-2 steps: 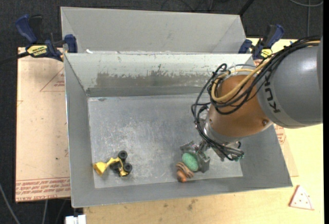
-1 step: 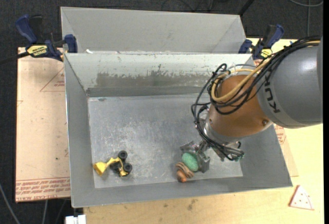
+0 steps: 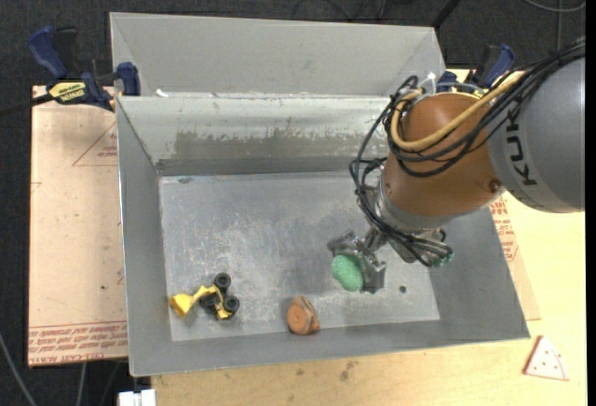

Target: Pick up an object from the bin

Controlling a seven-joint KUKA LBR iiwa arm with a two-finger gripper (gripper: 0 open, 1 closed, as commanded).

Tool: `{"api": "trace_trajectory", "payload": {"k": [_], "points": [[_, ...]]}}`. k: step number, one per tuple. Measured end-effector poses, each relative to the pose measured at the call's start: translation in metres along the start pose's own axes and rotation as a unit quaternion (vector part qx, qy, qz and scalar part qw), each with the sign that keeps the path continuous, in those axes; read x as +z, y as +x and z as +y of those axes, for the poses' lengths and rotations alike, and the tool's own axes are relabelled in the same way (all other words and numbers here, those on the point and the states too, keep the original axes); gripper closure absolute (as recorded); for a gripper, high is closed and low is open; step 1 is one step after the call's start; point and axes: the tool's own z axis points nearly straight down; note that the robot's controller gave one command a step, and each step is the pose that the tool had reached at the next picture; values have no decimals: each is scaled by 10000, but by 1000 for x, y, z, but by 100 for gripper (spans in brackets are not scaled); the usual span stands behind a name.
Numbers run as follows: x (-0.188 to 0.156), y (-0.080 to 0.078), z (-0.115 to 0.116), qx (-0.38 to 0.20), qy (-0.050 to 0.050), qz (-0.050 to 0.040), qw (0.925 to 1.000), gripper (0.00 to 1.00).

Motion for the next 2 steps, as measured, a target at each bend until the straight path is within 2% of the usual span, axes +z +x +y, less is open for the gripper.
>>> {"api": "trace_trajectory", "payload": {"k": [1,2], "points": [[0,0,0,3,-1,0,10000,100],[-86,-20,13,-6,2,-5,10000,100]]}}
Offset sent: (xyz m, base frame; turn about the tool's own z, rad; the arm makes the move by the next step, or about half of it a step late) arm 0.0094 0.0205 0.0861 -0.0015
